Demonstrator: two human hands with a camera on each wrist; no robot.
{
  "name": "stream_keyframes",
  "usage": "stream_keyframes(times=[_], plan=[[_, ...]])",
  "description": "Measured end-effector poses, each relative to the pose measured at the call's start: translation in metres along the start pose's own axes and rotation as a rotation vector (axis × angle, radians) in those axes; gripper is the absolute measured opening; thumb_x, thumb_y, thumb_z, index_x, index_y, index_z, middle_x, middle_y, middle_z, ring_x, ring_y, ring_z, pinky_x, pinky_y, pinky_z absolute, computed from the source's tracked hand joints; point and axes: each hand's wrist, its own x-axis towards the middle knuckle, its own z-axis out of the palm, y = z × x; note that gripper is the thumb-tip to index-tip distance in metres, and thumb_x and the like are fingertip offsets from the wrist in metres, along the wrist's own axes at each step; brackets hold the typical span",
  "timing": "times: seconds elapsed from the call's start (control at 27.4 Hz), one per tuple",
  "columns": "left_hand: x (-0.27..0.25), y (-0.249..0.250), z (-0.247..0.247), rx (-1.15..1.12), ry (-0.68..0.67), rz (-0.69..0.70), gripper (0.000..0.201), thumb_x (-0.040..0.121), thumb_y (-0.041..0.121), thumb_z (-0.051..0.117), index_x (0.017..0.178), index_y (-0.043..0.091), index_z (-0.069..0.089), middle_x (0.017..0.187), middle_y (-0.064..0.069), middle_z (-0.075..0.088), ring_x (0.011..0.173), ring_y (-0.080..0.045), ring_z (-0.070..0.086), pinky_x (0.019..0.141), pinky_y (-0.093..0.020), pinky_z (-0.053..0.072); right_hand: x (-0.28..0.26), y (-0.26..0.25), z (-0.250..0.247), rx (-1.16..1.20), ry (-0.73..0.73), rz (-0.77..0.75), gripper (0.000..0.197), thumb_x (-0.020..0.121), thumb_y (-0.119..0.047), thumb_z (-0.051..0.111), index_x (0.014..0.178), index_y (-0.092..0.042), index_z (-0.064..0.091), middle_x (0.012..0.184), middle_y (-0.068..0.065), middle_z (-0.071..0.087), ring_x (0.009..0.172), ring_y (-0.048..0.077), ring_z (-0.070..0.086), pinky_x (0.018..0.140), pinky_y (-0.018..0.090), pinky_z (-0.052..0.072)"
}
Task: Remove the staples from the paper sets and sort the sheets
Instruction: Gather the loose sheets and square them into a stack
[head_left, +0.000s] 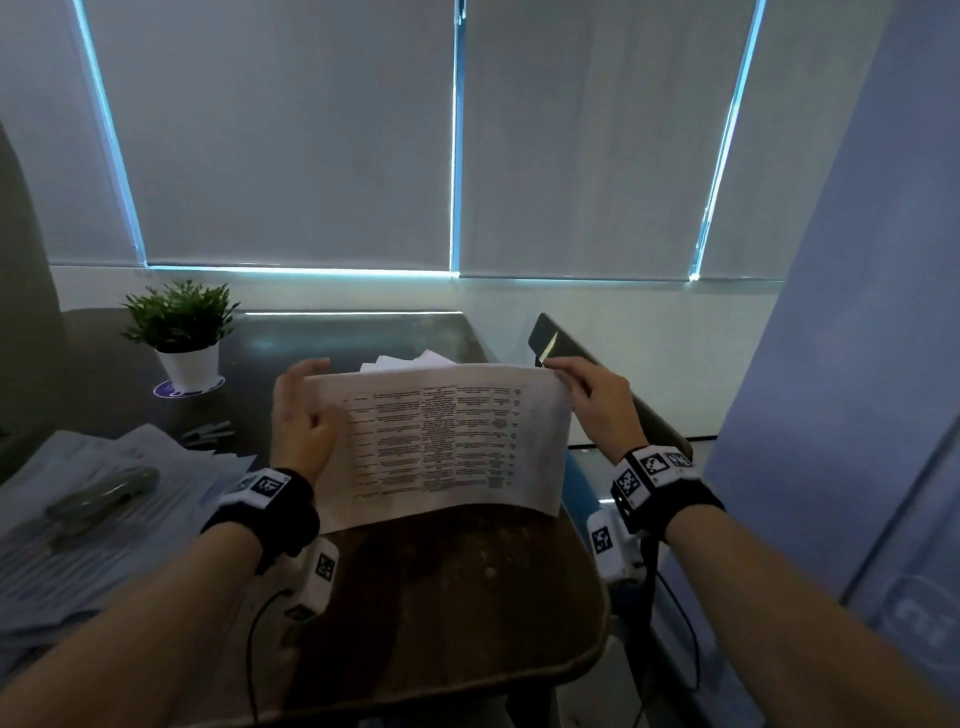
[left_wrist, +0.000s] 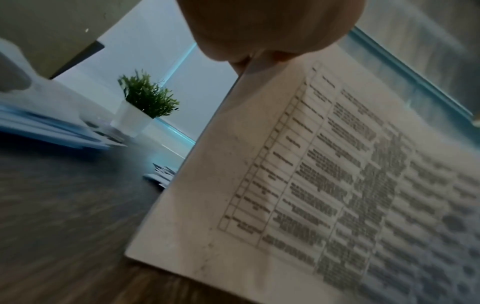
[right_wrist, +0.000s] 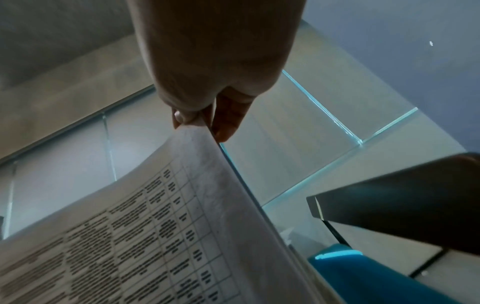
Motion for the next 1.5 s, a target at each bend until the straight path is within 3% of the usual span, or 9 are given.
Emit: stream_keyframes(times=[0.11,0.22,0.33,0.58,0.69,0.84,1.1,1.28,1.5], plan=[[0.003,-0.002,0.003,-0.007,-0.027,-0.041,0.050,0.079,-0.009,0.048,0.122,0.016,0.054,0.108,-0.008,0.050,0.090,-0.011,0.044,0.076,-0.018,0.035,-0.002,0.004,0.005,0.194,-0.026,0.175,0.037,0.093,-0.026,0.065,0.129,-0.019,0.059,0.117,0.001,0.065,0.103,0.007,0.060,0.086,0.010,0.045],[0.001,-0.004,0.008,-0.279,0.054,-0.406,0.044,0.085,0.003,0.049,0.125,0.022,0.046,0.093,0.001,0.054,0.083,-0.015,0.054,0.070,-0.027,0.043,-0.009,0.015,0.019,0.538,-0.235,0.547,0.058,0.081,-0.033,0.077,0.131,-0.015,0.055,0.123,0.006,0.064,0.117,0.025,0.059,0.094,0.037,0.050],[0.003,0.003,0.015,-0.316,-0.067,-0.590,0.016,0.086,0.002,0.041,0.090,0.007,0.056,0.079,-0.006,0.055,0.079,-0.021,0.051,0.066,-0.027,0.040,-0.014,0.009,0.033,0.498,-0.279,0.600,0.036,0.085,-0.032,0.073,0.111,-0.008,0.070,0.108,0.008,0.073,0.108,0.031,0.066,0.096,0.047,0.051],[0.034,0.008,-0.005,-0.209,-0.022,-0.527,0.014,0.086,-0.007,0.041,0.085,0.000,0.053,0.064,-0.007,0.042,0.058,-0.019,0.039,0.047,-0.015,0.034,0.004,-0.009,0.013,0.709,-0.156,0.510,0.021,0.083,-0.021,0.074,0.101,-0.009,0.071,0.103,0.011,0.075,0.101,0.029,0.069,0.089,0.043,0.057],[-0.003,-0.020,0.000,-0.110,-0.226,-0.645,0.022,0.080,-0.013,0.044,0.092,-0.008,0.061,0.083,-0.025,0.060,0.078,-0.034,0.057,0.063,-0.022,0.044,-0.032,0.017,0.034,0.626,-0.360,0.698,0.024,0.087,-0.016,0.070,0.110,-0.010,0.066,0.111,0.011,0.072,0.107,0.029,0.066,0.094,0.046,0.053],[-0.013,-0.019,0.005,-0.238,-0.151,-0.714,0.023,0.077,-0.001,0.044,0.093,0.003,0.059,0.099,-0.024,0.063,0.092,-0.032,0.059,0.076,-0.040,0.047,-0.046,0.018,0.043,0.672,-0.364,0.752,0.027,0.090,-0.011,0.066,0.116,-0.008,0.063,0.116,0.013,0.069,0.100,0.023,0.068,0.081,0.036,0.057],[-0.008,-0.006,0.003,-0.214,-0.143,-0.665,0.022,0.087,-0.003,0.048,0.105,0.002,0.058,0.093,-0.012,0.058,0.088,-0.023,0.055,0.075,-0.029,0.039,-0.036,0.015,0.036,0.618,-0.345,0.718,0.036,0.086,-0.016,0.072,0.120,-0.010,0.063,0.119,0.012,0.069,0.110,0.027,0.065,0.097,0.047,0.052],[-0.032,-0.029,0.006,-0.077,-0.289,-0.797,0.054,0.068,0.028,0.056,0.113,-0.002,0.061,0.112,-0.020,0.063,0.105,-0.035,0.059,0.092,-0.044,0.048,-0.056,0.021,0.049,0.554,-0.472,0.872,0.026,0.090,-0.019,0.069,0.112,-0.009,0.063,0.104,0.010,0.073,0.091,0.022,0.071,0.073,0.033,0.059],[-0.038,-0.031,-0.006,0.162,-0.482,-0.852,0.015,0.083,-0.001,0.052,0.095,-0.007,0.058,0.098,-0.023,0.057,0.090,-0.030,0.055,0.071,-0.031,0.041,-0.048,0.015,0.041,0.198,-0.568,0.950,0.040,0.085,-0.024,0.076,0.115,-0.001,0.061,0.110,0.014,0.070,0.094,0.027,0.068,0.087,0.041,0.057]])
